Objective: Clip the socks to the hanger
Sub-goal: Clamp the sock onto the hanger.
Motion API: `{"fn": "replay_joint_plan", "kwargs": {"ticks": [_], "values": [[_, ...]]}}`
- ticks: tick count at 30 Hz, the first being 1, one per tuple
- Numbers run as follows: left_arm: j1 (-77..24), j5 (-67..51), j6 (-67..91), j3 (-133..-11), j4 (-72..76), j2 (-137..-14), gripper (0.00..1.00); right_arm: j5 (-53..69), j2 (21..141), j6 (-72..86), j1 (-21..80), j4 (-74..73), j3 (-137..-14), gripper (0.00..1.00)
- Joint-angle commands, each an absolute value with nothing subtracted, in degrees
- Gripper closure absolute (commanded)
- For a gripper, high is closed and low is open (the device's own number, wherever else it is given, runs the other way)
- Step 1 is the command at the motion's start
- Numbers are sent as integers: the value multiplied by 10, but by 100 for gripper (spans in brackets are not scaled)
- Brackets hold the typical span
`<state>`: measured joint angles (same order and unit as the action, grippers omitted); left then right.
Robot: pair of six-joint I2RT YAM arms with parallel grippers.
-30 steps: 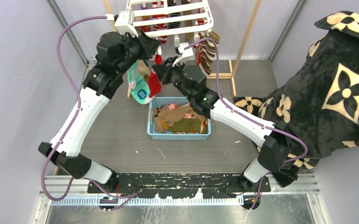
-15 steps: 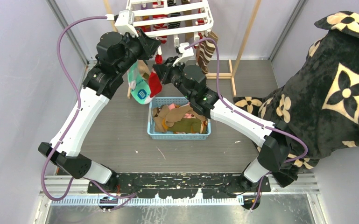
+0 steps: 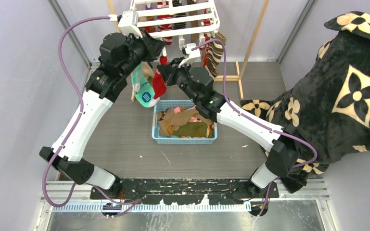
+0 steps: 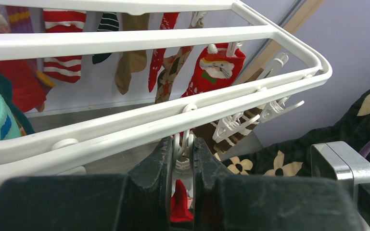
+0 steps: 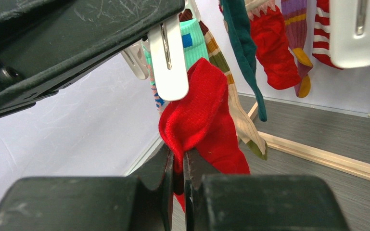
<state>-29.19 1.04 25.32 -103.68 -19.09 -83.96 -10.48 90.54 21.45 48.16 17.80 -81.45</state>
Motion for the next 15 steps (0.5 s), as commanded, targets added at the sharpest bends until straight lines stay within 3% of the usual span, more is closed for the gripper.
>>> {"fn": "replay_joint_plan", "kwargs": {"ticks": [1,15], "values": [[-294,21,258,-1035,-167,-822,100,-107,897,225,487,223,-850,99],[-294,25,259,-1030,-163,-820,100,-104,912,226,495,226,-869,99]]}}
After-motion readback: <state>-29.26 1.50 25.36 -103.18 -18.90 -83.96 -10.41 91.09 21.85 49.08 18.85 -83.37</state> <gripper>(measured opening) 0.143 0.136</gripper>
